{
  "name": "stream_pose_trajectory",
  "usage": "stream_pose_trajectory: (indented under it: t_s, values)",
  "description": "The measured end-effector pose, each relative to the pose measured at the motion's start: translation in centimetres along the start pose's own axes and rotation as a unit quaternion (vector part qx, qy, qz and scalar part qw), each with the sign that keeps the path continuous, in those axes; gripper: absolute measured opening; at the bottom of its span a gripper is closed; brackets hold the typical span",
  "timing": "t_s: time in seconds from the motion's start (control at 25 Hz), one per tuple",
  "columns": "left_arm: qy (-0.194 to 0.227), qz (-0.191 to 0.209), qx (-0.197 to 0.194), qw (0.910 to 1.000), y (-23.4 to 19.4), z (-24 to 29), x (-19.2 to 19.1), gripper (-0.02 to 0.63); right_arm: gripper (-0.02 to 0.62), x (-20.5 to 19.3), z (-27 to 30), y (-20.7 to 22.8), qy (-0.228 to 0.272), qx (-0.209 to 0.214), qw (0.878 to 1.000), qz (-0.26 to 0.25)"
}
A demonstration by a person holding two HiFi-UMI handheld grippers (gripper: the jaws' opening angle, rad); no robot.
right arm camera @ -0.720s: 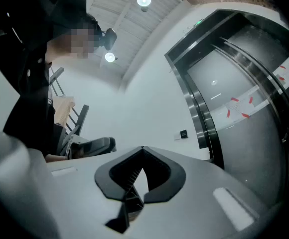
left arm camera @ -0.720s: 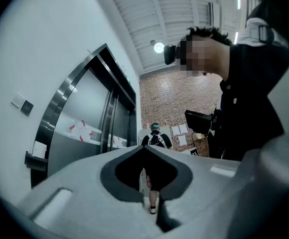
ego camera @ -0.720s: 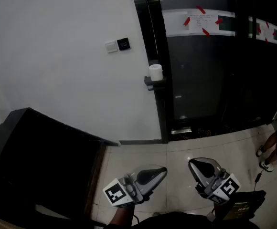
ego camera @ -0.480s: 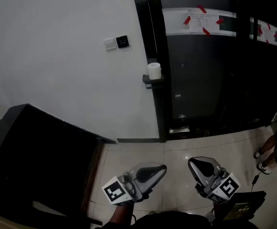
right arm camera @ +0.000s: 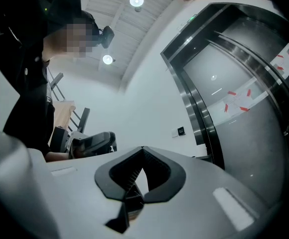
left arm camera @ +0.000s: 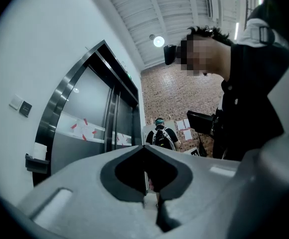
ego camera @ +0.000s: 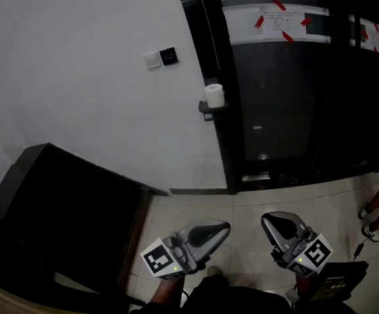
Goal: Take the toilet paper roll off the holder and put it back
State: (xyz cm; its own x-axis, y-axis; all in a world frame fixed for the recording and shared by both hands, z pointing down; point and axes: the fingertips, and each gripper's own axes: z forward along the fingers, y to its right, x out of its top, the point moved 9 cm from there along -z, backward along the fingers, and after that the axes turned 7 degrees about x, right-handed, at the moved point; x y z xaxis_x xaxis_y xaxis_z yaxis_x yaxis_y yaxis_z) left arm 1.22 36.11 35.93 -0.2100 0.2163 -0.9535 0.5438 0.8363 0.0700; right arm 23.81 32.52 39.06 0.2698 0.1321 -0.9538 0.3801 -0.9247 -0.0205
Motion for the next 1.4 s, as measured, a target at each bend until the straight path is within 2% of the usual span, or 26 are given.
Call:
stream_pose_trajectory:
  t_s: [0.2,0.4,0.56,0.76,0.96,1.16,1.28,1.4]
  values:
    - [-0.003,-0.006,-0.005,1.0,-3.7,1.6,-0.8,-0.003,0.002,-0.8,2.2,2.9,-0.002,0.003,1.0,0.008]
    - [0.013,-0.02,-0.016,0.9996,-10.6,3.6,-2.8,-0.003,0.002,-2.9,5.3,7.6,-0.028,-0.011,0.999,0.009]
    - [0.024,-0.031,-0.031,0.9987,-18.3,4.9,-4.8,-0.003,0.002,-4.6,10.0,12.7,-0.042,-0.027,0.999,0.003]
    - [0.047,-0.043,-0.028,0.9976,-29.4,5.2,-4.5,-0.003,0.002,-5.1,18.7,19.7,-0.058,-0.041,0.997,-0.001]
    - [0.055,-0.063,-0.03,0.9961,-38.8,5.5,-4.3,-0.003,0.002,-6.2,26.0,26.0,-0.064,-0.1,0.993,-0.017]
    - [0.058,-0.082,-0.036,0.9943,-43.3,6.3,-5.0,-0.003,0.002,-8.0,29.5,29.8,-0.077,-0.135,0.988,0.003]
    - [0.039,-0.083,-0.036,0.9951,-44.9,7.0,-5.5,-0.003,0.006,-9.2,30.1,32.4,-0.09,-0.172,0.981,0.016]
    - [0.024,-0.073,-0.032,0.9965,-46.0,7.9,-5.6,-0.003,0.084,-10.5,30.7,34.8,-0.104,-0.176,0.978,0.035]
